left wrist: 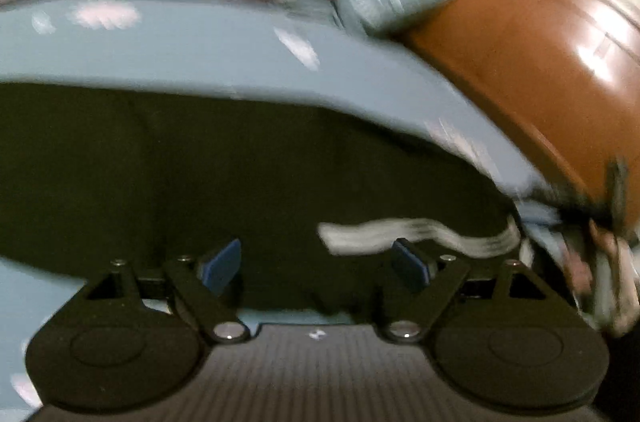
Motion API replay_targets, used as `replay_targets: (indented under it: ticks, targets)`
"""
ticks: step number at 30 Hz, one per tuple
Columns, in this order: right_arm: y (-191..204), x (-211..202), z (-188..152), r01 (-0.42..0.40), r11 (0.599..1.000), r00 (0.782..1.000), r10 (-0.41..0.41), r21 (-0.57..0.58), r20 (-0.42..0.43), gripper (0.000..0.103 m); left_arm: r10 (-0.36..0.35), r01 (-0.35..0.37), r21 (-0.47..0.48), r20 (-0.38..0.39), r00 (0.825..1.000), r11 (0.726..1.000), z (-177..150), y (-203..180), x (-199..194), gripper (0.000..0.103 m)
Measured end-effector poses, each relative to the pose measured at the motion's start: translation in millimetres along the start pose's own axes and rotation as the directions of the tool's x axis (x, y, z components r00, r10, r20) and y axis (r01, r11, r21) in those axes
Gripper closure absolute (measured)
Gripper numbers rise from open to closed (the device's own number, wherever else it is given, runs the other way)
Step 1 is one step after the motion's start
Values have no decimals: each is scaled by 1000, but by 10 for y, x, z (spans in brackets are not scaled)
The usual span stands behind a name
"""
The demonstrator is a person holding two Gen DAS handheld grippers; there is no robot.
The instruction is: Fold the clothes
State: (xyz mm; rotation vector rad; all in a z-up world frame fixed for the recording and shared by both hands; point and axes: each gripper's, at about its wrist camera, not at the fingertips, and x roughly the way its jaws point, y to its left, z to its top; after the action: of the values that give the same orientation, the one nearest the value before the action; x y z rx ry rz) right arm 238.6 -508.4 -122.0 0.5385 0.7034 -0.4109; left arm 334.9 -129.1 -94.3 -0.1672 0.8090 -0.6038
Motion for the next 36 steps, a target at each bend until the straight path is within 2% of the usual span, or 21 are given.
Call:
replay_targets:
  ticks: [2,4,6,7,10,12,14,16,20,22,23,24,27,28,30,31,36]
  targets:
    - [47,48,-20,-3,1000,1000,3,-15,-7,23,38,-35,-78,29,999,996,204,240,34,14]
    - [94,73,-43,1,1000,1000,-1,-27,-14,23,52,-51,-191,-2,999,980,332,534,175,14]
    - [127,73,-51,13,999,1000,-14,-42,-12,23,74,-82,-227,-45,996,971,398,768,336,14]
    - [144,73,-54,19,999,1000,-20,-49,-10,23,97,-108,-233,-56,994,967,413,870,366,15]
    - [146,81,-46,20,999,1000,-21,-47,-10,23,113,-109,-260,-2,994,959,513,1125,362,14]
    - [147,101,-35,20,999,1000,-20,-41,-8,23,157,-152,-270,-3,988,951,605,1271,347,14]
    - [146,110,-32,19,999,1000,-20,-38,-6,23,142,-138,-311,-9,990,940,657,1375,323,14]
    - [143,114,-30,17,999,1000,-17,-36,-4,23,214,-204,-326,-4,977,923,691,1345,201,15]
    - [123,105,-26,11,1000,1000,-11,-16,-1,23,175,-155,-243,64,982,958,612,1216,-135,14]
    - [116,95,-28,9,1000,1000,-9,-8,2,23,241,-207,-265,102,965,942,582,1321,-383,14]
    - [116,90,-27,9,1000,1000,-9,-6,5,23,276,-233,-293,114,954,927,588,1399,-494,14]
    - [117,84,-28,8,1000,1000,-8,-4,8,23,326,-269,-340,123,937,901,598,1513,-621,14]
    - [138,64,-32,14,1000,1000,-14,-8,20,23,493,-388,-491,98,865,780,606,1890,-957,16]
    - [152,46,-36,17,1000,999,-17,-11,29,23,525,-411,-519,88,846,750,593,1992,-1058,17]
    - [188,-11,-44,22,1000,998,-21,-18,58,23,583,-456,-567,53,811,686,576,2175,-1208,26]
    - [209,-41,-50,18,1000,997,-17,-22,73,23,592,-460,-593,35,805,660,551,2268,-1255,28]
    - [294,-146,-88,-24,999,992,29,-41,126,23,550,-356,-711,52,834,607,337,2648,-1344,29]
